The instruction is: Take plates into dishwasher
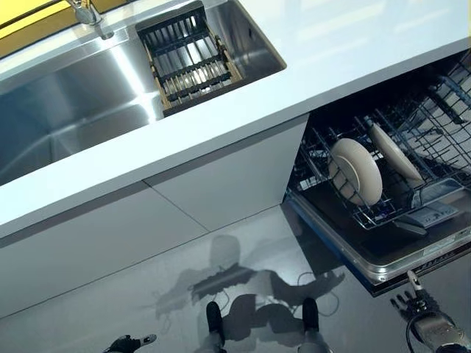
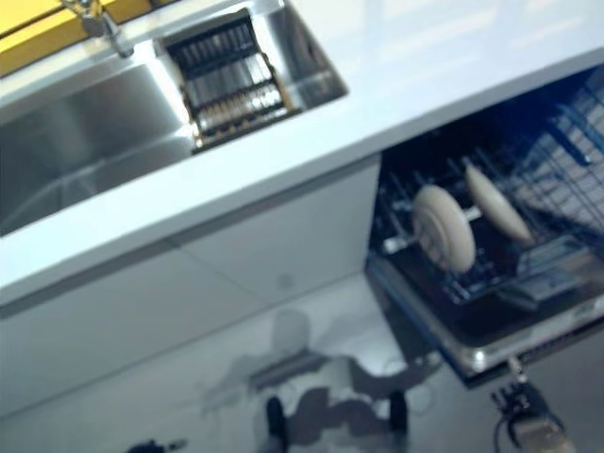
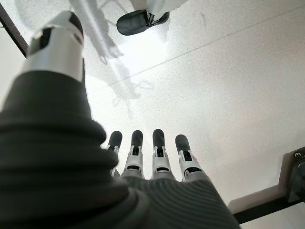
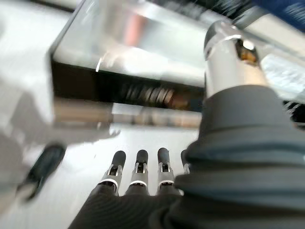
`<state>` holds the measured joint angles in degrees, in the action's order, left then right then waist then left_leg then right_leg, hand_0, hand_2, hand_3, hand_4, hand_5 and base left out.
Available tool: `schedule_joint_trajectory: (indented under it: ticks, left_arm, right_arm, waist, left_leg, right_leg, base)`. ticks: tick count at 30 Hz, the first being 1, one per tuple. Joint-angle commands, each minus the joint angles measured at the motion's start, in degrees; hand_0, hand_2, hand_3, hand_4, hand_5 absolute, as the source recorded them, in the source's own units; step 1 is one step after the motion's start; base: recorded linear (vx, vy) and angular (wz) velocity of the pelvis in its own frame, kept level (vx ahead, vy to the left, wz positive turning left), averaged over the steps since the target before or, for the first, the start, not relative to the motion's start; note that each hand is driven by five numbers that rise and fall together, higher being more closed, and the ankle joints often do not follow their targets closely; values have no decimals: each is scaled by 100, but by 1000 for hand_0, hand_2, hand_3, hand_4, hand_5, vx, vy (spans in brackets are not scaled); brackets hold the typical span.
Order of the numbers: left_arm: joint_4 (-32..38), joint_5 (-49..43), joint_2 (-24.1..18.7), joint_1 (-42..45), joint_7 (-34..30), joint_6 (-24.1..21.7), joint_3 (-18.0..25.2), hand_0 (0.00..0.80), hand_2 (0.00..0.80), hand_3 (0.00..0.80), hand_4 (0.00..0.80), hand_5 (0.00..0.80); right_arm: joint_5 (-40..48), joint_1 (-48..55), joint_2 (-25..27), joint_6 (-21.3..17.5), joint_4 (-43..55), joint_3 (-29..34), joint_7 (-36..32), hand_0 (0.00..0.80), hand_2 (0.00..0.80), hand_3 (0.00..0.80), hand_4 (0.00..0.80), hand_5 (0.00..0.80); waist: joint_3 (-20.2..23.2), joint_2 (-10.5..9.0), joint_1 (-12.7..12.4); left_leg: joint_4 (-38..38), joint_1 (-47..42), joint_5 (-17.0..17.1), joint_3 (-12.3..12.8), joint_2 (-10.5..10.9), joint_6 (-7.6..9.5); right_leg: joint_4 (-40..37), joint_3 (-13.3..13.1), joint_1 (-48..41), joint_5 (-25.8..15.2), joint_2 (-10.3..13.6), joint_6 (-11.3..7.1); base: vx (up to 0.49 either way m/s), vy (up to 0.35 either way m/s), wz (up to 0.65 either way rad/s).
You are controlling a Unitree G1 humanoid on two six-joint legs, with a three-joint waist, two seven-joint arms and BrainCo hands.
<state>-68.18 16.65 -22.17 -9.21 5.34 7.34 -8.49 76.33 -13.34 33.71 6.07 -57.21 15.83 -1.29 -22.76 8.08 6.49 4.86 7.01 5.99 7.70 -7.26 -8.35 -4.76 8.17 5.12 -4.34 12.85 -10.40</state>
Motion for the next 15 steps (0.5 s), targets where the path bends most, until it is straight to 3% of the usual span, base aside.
schedule_joint_trajectory:
  ticks: [1,7,15]
  left_arm:
    - [-494,102,143,-77,26,-92,-199,0,0,0,0,0]
    - [-548,58,301,20,-52,-146,-244,0,0,0,0,0]
    - [-446,10,372,55,-70,-93,-449,0,0,0,0,0]
  right_arm:
    - [884,-273,13,-718,384,356,-767,0,0,0,0,0]
    - [1536,-515,-294,-869,807,329,-1730,0,0,0,0,0]
    - [1267,-1313,103,-830,723,127,-2211,0,0,0,0,0]
  waist:
    - [195,0,10]
    - [302,153,10]
    - [437,345,-190]
  left_leg:
    - [-11,-48,-128,112,268,273]
    - [-5,-104,-163,109,353,289]
    - [-14,-138,-157,42,450,300]
  right_leg:
    - [912,-399,664,217,106,202]
    - [931,-393,649,244,173,201]
    - [911,-256,560,237,313,194]
  base:
    - [15,124,-4]
    - [39,80,-4]
    - [19,27,-1]
